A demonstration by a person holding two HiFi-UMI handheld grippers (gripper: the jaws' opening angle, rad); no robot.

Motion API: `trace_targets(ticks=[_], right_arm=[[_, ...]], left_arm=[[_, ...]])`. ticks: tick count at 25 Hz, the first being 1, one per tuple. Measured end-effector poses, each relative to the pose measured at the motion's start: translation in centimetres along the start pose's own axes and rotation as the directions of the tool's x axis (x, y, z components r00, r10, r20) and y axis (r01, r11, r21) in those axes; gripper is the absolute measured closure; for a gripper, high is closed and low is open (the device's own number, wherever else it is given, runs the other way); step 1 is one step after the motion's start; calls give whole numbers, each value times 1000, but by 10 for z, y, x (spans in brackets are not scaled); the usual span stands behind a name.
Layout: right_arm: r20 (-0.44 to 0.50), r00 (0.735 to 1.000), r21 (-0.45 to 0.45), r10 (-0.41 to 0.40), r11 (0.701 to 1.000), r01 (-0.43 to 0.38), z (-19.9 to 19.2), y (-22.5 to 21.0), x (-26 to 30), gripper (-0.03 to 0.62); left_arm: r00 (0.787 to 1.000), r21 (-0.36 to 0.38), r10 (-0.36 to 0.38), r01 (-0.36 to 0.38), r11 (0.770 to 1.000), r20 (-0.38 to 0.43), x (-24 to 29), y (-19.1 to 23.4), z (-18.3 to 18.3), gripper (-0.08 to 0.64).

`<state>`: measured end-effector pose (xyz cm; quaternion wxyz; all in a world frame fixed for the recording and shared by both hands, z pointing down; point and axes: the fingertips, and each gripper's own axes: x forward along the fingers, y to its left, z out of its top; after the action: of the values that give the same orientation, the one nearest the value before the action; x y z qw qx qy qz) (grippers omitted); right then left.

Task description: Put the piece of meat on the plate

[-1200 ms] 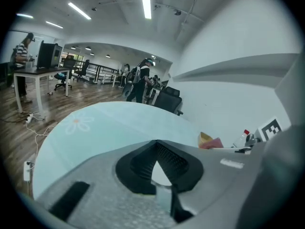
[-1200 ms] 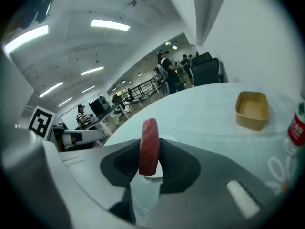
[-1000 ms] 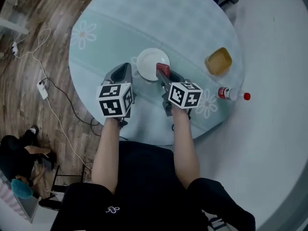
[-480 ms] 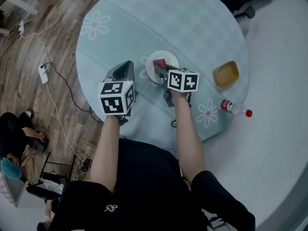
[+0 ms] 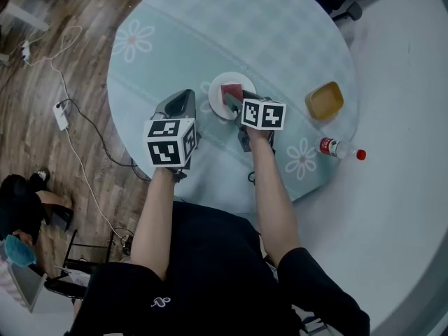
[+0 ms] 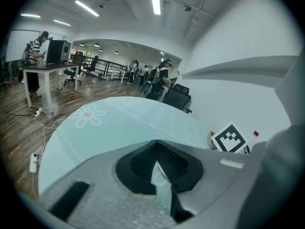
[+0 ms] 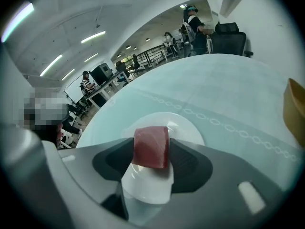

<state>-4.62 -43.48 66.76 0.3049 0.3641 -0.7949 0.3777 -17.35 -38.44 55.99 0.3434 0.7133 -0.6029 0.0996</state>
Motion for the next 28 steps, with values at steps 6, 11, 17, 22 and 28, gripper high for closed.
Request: trace_targets(ticks=[6,11,17,22,28], right_arm=[[126,990,121,-56,992,41,2,-7,-33,345],[399,913,137,-90,990,38,42,6,-96,497],[657,744,161,-125,987,24,90,26,-178,581],[760,648,14,-48,998,58,121,68,-225,582],[769,638,-92,-46,979,183,138,101,-244,581]], left_arm=[[998,51,-66,67,996,-14,-1,-18,0,566],[990,106,-137,133,985,33,-5,-41,24,565],[965,210,-223,191,959,139,-25,-71,75,565],[938,306,-253,175,936,237,-55,-83,118,566],[925,330,-237,133,934,298,-74,-81,141,566]])
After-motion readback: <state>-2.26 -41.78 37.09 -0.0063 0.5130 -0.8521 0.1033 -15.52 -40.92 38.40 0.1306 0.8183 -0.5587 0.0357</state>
